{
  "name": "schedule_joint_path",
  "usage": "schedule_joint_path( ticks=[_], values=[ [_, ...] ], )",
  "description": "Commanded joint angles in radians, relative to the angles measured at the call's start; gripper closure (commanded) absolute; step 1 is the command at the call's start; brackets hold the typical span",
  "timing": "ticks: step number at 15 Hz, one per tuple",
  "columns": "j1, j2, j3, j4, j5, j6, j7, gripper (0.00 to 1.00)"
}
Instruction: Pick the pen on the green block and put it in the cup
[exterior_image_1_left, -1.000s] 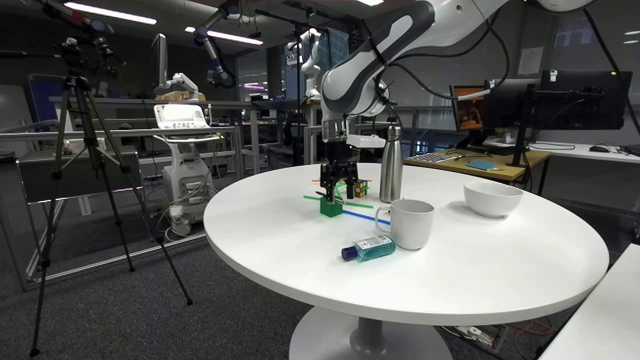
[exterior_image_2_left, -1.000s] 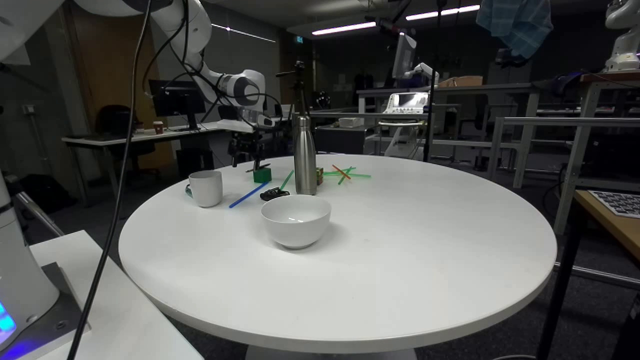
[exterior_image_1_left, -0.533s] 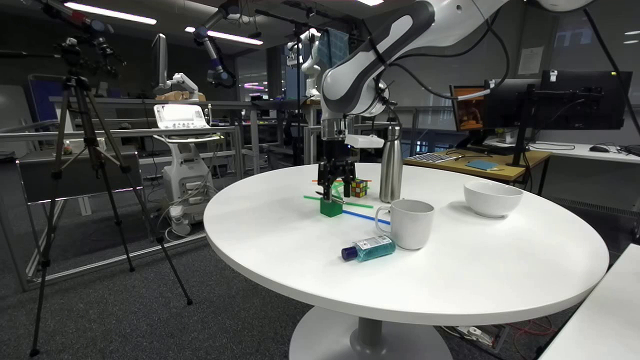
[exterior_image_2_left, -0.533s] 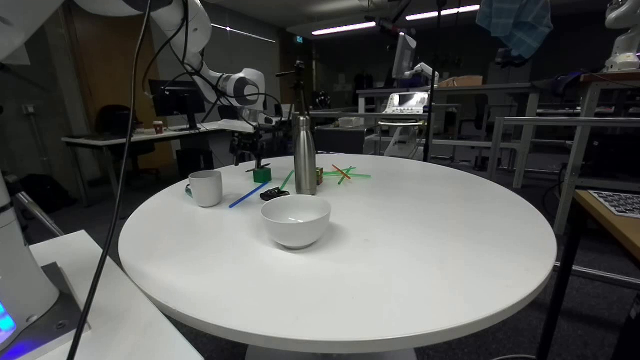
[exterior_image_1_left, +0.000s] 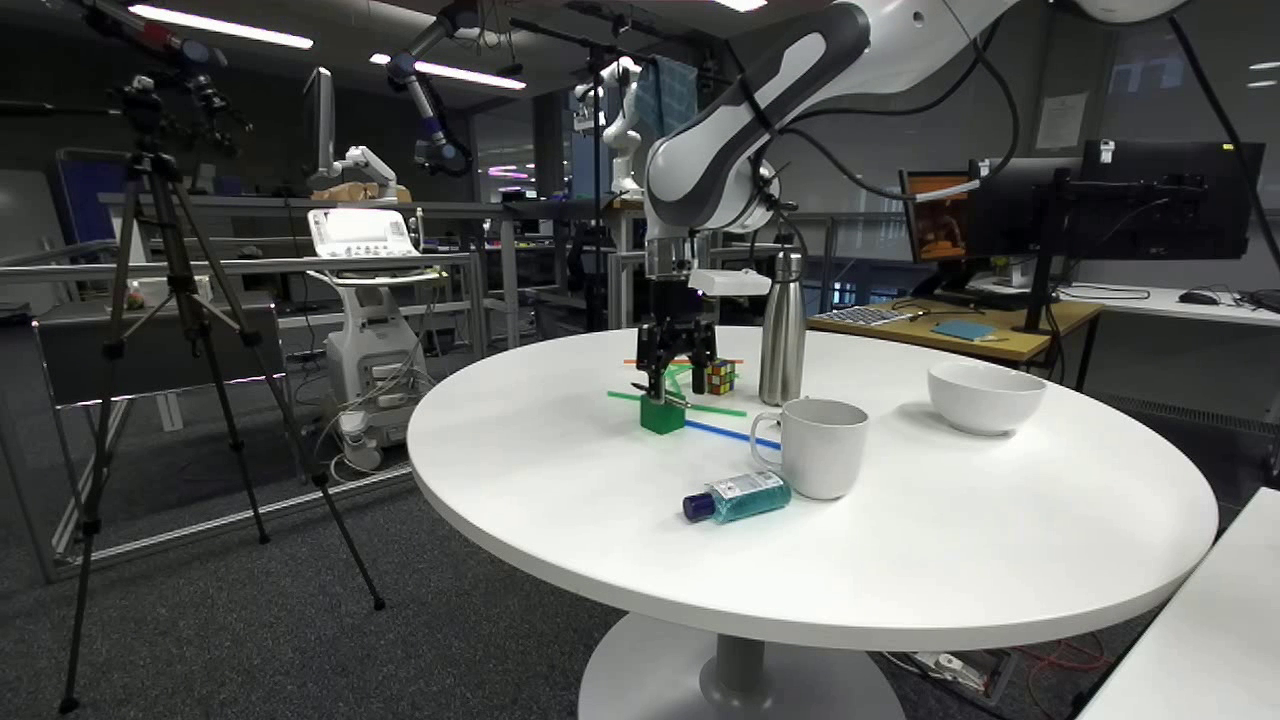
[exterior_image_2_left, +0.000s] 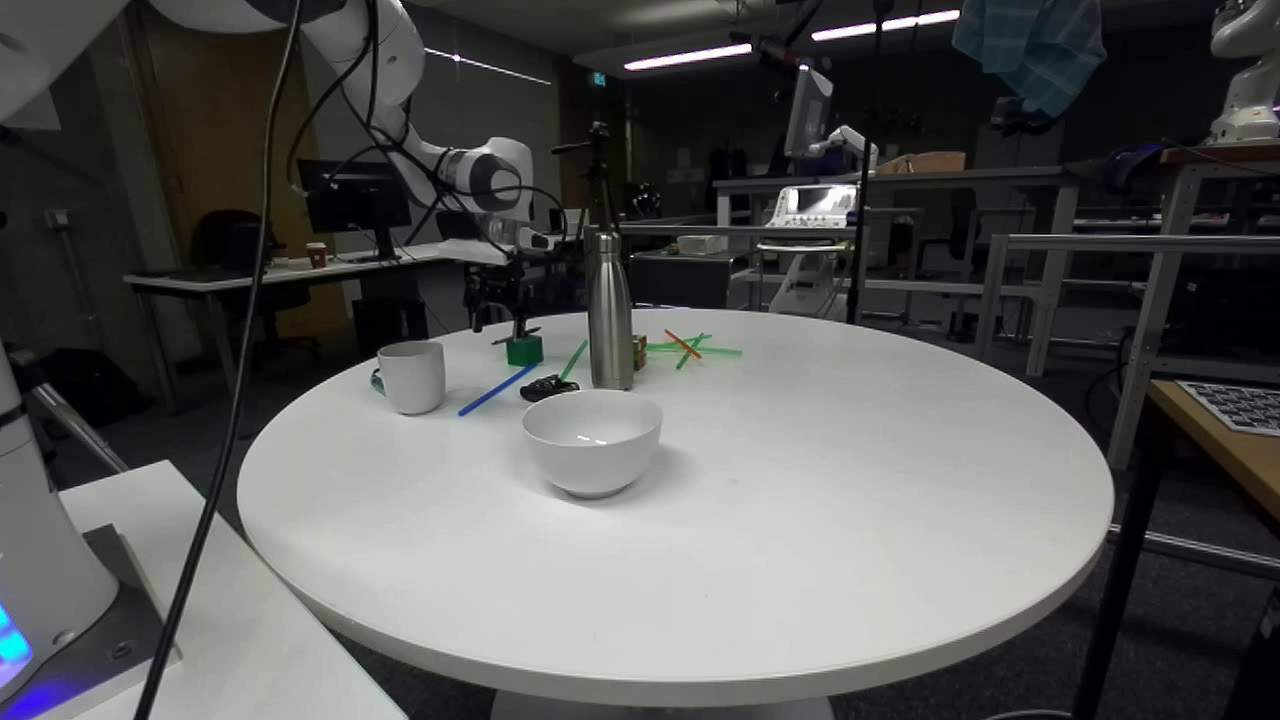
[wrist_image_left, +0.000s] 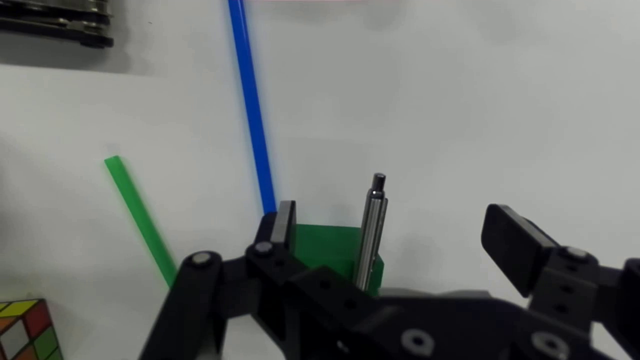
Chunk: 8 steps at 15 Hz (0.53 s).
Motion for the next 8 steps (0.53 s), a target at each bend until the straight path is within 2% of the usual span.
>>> schedule_joint_path(
  ticks=[1,8],
  values=[
    [0.021,0.007,-0.02,0.019,-0.02,0.0,0.059,0.0],
    [0.021,0.037,-0.024,0.041,-0.02,-0.025,0.078,0.0]
  ],
)
